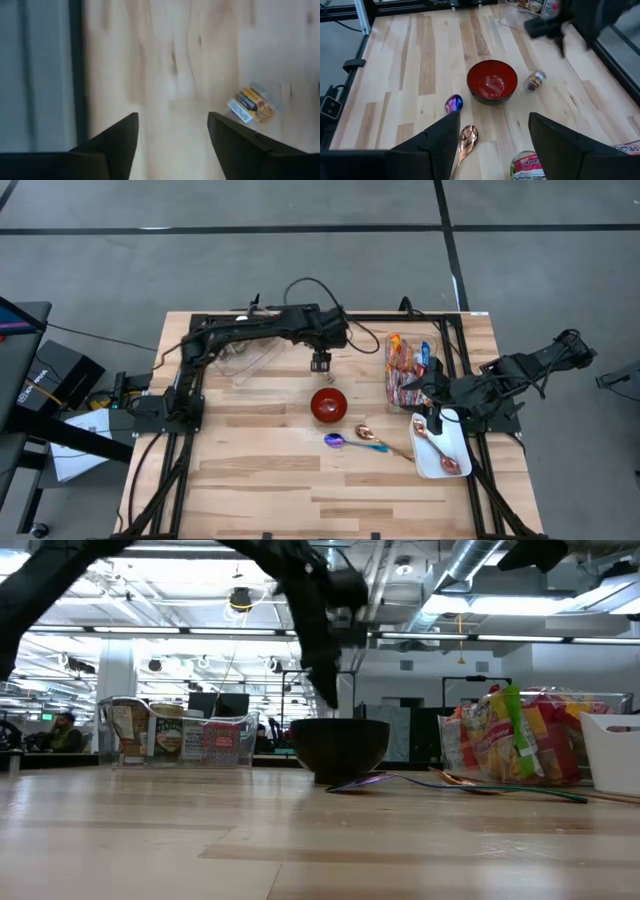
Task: Pick & Place Food Item
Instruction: Put the brown seasoning bottle into the left transparent bin
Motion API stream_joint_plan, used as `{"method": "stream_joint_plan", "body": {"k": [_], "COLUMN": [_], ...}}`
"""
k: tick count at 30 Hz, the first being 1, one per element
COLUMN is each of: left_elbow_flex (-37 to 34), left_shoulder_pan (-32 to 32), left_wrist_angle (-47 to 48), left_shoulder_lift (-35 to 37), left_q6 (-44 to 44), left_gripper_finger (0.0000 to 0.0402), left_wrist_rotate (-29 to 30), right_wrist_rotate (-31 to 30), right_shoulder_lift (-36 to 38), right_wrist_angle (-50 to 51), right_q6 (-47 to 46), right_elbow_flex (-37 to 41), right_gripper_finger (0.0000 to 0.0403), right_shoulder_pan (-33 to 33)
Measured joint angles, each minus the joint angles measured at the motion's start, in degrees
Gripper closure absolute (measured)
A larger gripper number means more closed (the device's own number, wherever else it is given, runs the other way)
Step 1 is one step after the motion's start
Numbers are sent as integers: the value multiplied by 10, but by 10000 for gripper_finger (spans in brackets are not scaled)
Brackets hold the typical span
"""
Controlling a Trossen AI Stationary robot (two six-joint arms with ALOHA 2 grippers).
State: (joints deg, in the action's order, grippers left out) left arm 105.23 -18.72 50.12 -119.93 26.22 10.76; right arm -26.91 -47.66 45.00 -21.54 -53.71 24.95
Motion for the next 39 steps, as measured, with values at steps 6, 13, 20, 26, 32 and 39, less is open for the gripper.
{"method": "stream_joint_plan", "body": {"k": [6,13,20,26,32,39], "left_elbow_flex": [-100,-243,-272,-173,-108,-107], "left_shoulder_pan": [-6,-29,-46,-64,-64,-27], "left_wrist_angle": [-26,-87,-293,-209,-108,-104], "left_shoulder_lift": [120,230,169,58,19,19], "left_q6": [123,187,318,353,359,378], "left_gripper_finger": [149,147,124,112,112,111], "left_wrist_rotate": [-27,-69,-62,-65,-138,-184], "right_wrist_rotate": [0,0,0,-2,-2,-1], "right_shoulder_lift": [10,21,18,12,13,13], "right_wrist_angle": [-1,-28,-78,-78,-47,-34], "right_q6": [-9,-7,50,82,85,86], "right_elbow_flex": [0,0,-18,-52,-65,-66], "right_gripper_finger": [173,173,173,176,187,195], "right_shoulder_pan": [18,48,56,44,42,42]}}
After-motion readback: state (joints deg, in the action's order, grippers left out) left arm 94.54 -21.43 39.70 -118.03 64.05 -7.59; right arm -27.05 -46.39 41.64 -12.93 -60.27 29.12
